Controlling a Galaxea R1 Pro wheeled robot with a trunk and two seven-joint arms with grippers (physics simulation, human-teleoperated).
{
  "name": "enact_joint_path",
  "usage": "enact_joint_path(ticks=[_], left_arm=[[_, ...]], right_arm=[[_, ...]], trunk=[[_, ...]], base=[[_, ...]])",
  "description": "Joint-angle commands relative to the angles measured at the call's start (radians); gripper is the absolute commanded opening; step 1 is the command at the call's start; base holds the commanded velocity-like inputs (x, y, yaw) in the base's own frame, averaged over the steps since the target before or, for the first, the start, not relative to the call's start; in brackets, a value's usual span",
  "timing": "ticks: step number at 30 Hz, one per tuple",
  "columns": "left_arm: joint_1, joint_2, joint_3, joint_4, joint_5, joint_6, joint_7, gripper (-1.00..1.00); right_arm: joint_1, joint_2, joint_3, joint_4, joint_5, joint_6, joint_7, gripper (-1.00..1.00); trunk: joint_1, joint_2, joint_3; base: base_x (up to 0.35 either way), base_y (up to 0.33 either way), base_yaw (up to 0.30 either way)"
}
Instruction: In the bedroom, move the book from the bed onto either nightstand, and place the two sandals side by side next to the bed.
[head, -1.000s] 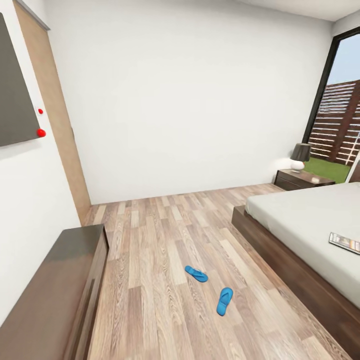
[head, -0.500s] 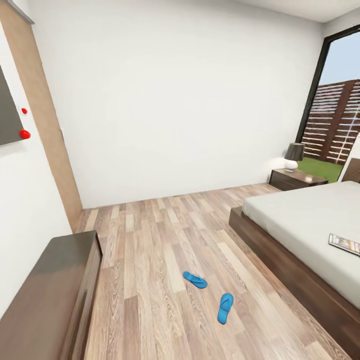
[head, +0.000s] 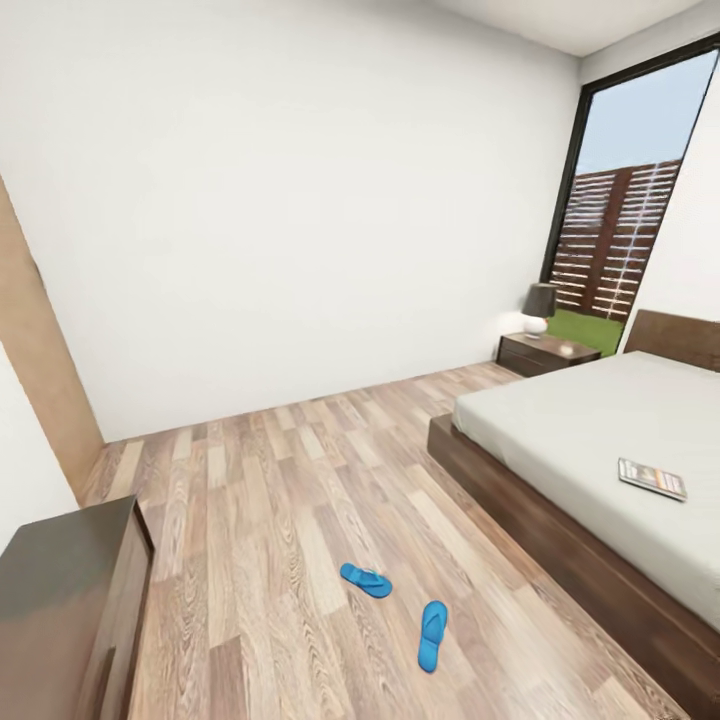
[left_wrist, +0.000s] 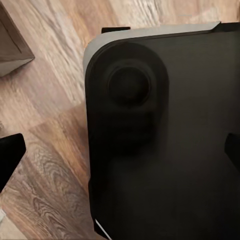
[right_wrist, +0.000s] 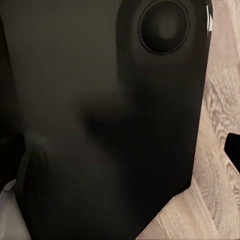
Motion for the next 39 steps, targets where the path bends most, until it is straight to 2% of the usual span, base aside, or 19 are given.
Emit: enact_joint_path(ticks=[1, 8, 21, 39], left_arm=[[0.0, 0.0, -0.003, 0.001, -0.001, -0.005, -0.001, 1.0], [0.0, 0.0, -0.009, 0.001, -0.001, -0.019, -0.001, 1.0], [0.0, 0.0, -0.011, 0.001, -0.001, -0.025, -0.001, 1.0], [0.0, 0.0, -0.01, 0.001, -0.001, -0.027, -0.001, 1.0]], right_arm=[[0.0, 0.0, -0.001, 0.0, -0.001, 0.0, 0.0, 1.0], [0.0, 0.0, -0.001, 0.001, -0.001, 0.0, 0.0, 1.0], [0.0, 0.0, 0.001, 0.0, -0.001, 0.0, 0.0, 1.0], [0.0, 0.002, 0.001, -0.001, -0.001, -0.001, 0.0, 1.0]], trunk=[[0.001, 0.0, -0.001], [0.001, 0.0, -0.001], [0.001, 0.0, -0.001], [0.001, 0.0, -0.001]], base=[[0.296, 0.039, -0.282], [0.269, 0.02, -0.187], [0.208, 0.074, -0.04], [0.063, 0.04, -0.035]])
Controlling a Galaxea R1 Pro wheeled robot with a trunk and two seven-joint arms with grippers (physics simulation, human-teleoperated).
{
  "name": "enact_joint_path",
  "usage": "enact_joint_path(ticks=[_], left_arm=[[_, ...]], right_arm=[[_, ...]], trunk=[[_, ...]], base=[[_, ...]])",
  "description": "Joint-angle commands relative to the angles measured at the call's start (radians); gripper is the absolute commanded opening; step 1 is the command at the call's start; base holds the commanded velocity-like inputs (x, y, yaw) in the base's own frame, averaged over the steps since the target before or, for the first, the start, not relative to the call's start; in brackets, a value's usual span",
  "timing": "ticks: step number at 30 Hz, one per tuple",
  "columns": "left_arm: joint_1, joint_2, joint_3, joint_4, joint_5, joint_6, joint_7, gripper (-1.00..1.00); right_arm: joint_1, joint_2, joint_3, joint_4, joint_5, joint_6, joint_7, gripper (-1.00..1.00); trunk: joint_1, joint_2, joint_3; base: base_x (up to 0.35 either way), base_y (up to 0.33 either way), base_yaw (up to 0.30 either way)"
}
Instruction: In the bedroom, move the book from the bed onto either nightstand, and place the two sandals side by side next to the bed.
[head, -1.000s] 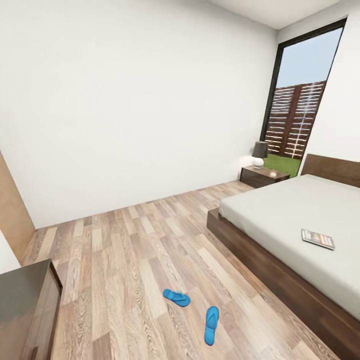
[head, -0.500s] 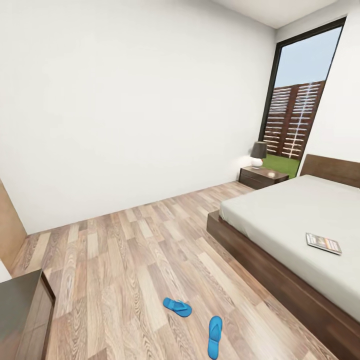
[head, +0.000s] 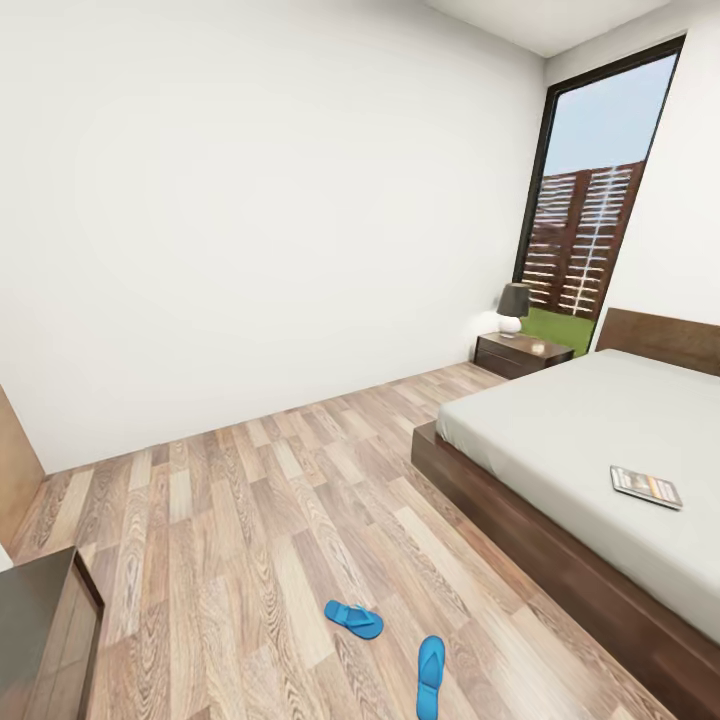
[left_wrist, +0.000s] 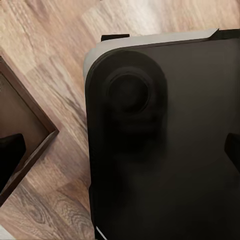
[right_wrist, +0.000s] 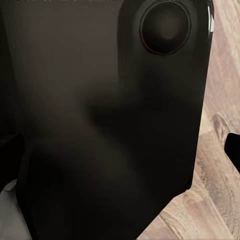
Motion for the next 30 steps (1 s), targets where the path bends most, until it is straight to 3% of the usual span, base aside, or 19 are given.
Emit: enact_joint_path(ticks=[1, 30], left_arm=[[-0.001, 0.0, -0.002, 0.001, -0.001, -0.004, -0.001, 1.0], [-0.001, 0.0, -0.002, 0.001, -0.001, -0.01, -0.001, 1.0]], right_arm=[[0.0, 0.0, -0.001, 0.0, -0.001, 0.0, 0.0, 1.0], [0.0, 0.0, 0.0, 0.001, -0.001, 0.0, 0.0, 1.0]], trunk=[[0.0, 0.0, -0.001], [0.0, 0.0, -0.001]], base=[[0.027, 0.013, -0.005], [0.026, 0.002, -0.001]])
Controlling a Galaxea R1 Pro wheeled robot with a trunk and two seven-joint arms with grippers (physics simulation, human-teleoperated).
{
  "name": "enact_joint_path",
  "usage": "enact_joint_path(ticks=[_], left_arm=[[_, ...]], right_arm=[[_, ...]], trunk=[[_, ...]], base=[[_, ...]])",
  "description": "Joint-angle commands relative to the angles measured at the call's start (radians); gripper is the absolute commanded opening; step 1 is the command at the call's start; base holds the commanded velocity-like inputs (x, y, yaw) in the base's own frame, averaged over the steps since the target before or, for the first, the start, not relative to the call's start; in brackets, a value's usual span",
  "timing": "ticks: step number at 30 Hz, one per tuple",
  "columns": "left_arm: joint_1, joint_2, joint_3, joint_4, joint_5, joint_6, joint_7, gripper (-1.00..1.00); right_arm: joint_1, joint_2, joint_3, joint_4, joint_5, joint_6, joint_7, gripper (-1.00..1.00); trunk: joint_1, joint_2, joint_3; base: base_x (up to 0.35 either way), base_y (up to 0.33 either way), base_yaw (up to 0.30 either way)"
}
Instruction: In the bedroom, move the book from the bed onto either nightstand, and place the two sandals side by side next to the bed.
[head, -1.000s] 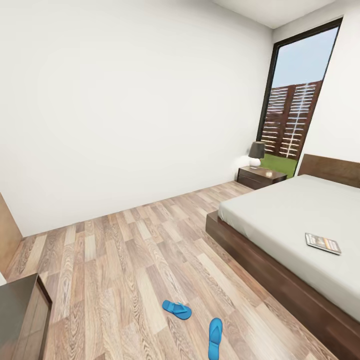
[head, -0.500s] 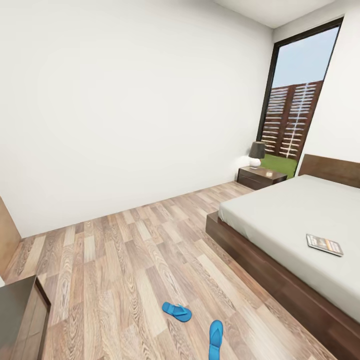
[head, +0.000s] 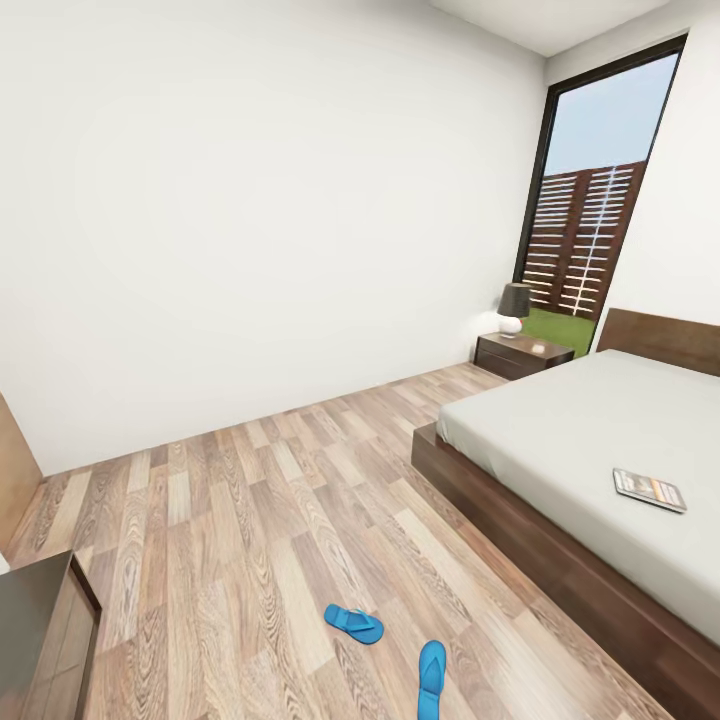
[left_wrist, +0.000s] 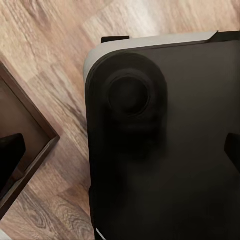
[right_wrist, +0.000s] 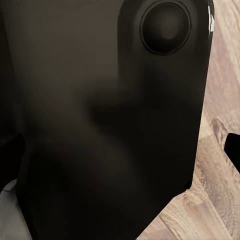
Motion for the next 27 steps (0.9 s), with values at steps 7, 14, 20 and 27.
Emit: enact_joint_path(ticks=[7, 14, 20, 27], left_arm=[[-0.001, 0.0, -0.002, 0.001, -0.001, -0.004, -0.001, 1.0], [-0.001, 0.0, -0.002, 0.001, -0.001, -0.004, -0.001, 1.0], [-0.001, 0.0, -0.002, 0.001, -0.001, -0.004, -0.001, 1.0], [-0.001, 0.0, -0.003, 0.001, -0.001, -0.004, -0.001, 1.0]], right_arm=[[0.0, 0.0, -0.002, 0.0, -0.001, 0.0, 0.0, 1.0], [0.0, 0.0, -0.002, 0.0, -0.001, -0.001, 0.0, 1.0], [0.0, 0.0, -0.002, -0.001, -0.001, -0.001, 0.0, 1.0], [0.0, 0.0, -0.003, -0.009, 0.0, -0.001, 0.0, 1.0]], trunk=[[0.0, 0.0, -0.001], [0.0, 0.0, -0.001], [0.0, 0.0, -0.001], [0.0, 0.0, -0.001]], base=[[0.0, 0.0, 0.0], [0.0, 0.0, 0.0], [0.0, 0.0, 0.0], [0.0, 0.0, 0.0]])
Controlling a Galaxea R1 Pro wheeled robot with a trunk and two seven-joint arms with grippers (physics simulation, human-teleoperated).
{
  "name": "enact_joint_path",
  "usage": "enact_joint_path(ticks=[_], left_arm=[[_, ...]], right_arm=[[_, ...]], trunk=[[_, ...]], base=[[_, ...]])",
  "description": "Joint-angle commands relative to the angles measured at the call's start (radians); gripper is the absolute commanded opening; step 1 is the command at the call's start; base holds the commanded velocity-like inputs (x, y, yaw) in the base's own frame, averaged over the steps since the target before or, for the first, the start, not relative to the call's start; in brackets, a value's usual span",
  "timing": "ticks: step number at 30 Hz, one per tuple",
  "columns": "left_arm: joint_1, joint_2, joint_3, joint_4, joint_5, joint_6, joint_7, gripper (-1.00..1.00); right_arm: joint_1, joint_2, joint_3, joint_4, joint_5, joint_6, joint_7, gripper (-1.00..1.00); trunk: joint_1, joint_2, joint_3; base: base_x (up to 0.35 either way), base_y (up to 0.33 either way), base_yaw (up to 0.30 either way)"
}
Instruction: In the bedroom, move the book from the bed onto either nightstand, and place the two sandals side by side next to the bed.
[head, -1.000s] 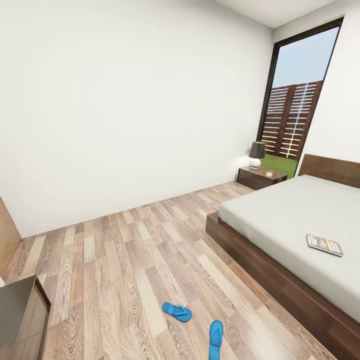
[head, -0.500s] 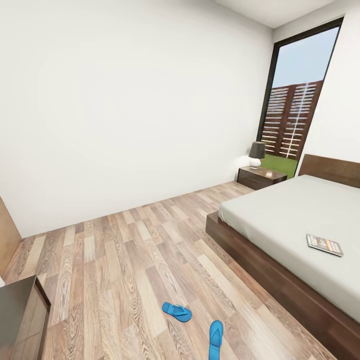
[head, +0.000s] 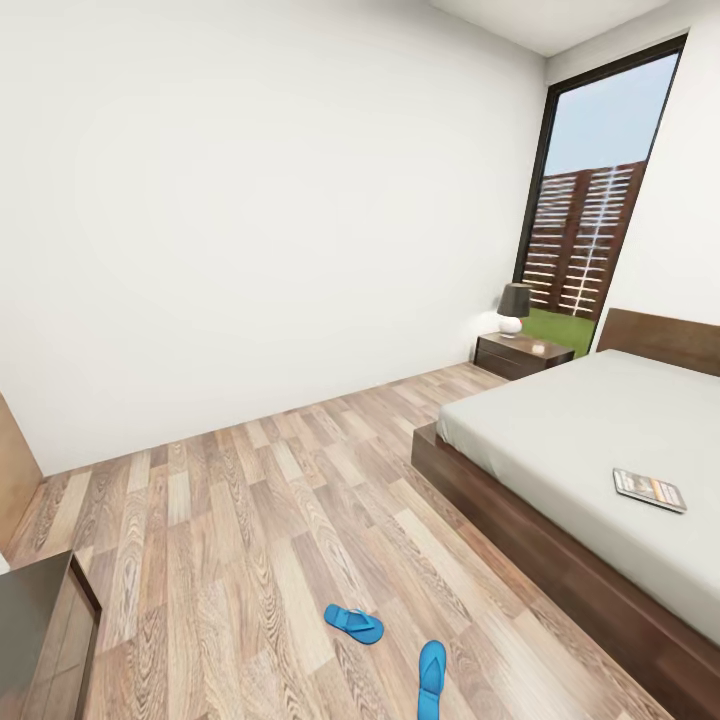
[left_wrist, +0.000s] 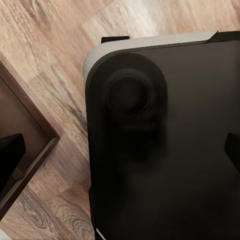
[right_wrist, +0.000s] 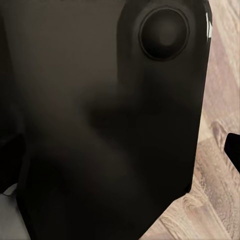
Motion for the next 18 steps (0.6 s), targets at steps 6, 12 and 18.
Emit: enact_joint_path(ticks=[6, 12, 18], left_arm=[[-0.001, 0.0, -0.004, 0.001, -0.001, -0.004, -0.001, 1.0], [-0.001, 0.0, -0.004, 0.0, -0.001, -0.004, -0.001, 1.0], [-0.001, -0.001, -0.013, -0.001, -0.001, -0.004, -0.001, 1.0]], right_arm=[[-0.002, -0.003, -0.002, -0.022, -0.001, 0.001, -0.008, 1.0], [-0.006, -0.005, -0.006, -0.096, -0.002, 0.003, -0.02, 1.0], [-0.008, -0.002, -0.03, -0.177, -0.002, 0.003, -0.053, 1.0]], trunk=[[0.0, 0.0, -0.001], [0.0, 0.0, -0.001], [0.0, 0.0, -0.001]], base=[[0.0, 0.0, 0.0], [0.0, 0.0, 0.0], [0.0, 0.0, 0.0]])
